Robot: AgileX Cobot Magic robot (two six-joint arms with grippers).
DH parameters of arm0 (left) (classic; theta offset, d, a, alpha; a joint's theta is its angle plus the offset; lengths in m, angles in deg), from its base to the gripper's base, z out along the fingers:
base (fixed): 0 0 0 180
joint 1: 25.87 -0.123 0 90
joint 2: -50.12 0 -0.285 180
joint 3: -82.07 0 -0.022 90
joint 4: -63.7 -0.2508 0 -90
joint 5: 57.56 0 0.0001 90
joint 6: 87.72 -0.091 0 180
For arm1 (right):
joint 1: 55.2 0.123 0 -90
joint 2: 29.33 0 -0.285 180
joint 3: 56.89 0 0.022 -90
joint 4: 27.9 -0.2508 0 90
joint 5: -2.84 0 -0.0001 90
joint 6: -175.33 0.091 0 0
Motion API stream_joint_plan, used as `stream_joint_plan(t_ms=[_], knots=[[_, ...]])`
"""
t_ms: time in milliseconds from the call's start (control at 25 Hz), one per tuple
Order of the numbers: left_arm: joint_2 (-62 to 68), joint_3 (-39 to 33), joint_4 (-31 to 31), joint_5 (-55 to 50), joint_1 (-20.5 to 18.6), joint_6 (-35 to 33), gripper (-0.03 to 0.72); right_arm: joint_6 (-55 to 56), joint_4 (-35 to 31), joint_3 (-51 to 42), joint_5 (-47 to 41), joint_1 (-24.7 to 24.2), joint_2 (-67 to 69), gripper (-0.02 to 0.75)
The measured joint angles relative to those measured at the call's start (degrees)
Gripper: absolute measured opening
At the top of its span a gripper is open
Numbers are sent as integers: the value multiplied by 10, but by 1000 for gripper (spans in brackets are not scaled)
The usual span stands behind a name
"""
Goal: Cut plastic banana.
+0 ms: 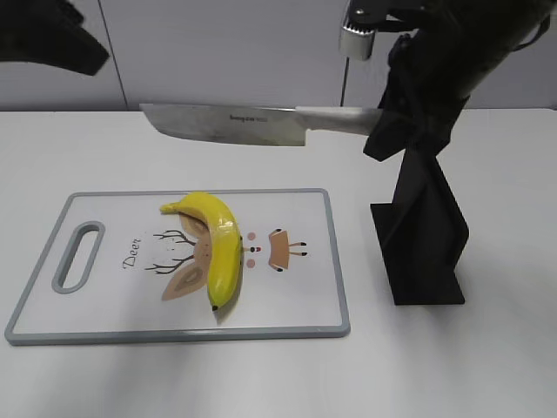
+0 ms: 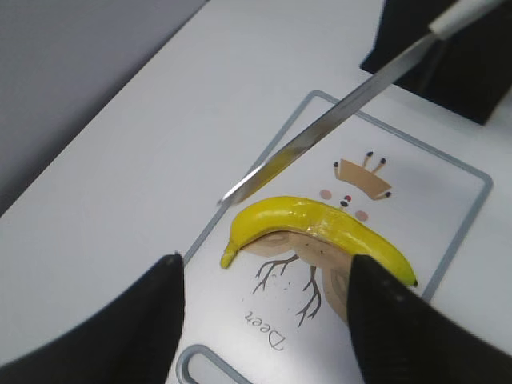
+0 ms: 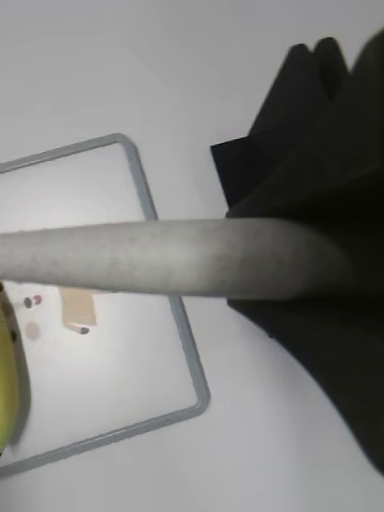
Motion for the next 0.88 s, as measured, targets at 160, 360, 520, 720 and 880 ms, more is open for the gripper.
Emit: stream_joint_plan(t_ms=[160,360,520,720,880], knots=[[64,51,-3,-42,38,-83,589,-70,-34,41,-22,0,36,162],[125,64,-30,-50,59,-110,583,-128,-46,80,-54,0,77,162],[161,65,-54,-51,59,-112,579,-133,-57,103,-55,0,102,162],[195,65,-71,-32,59,-112,544,-134,-70,111,-56,0,120,162],[206,65,-71,-8,59,-112,455,-135,-70,111,-57,0,122,162]])
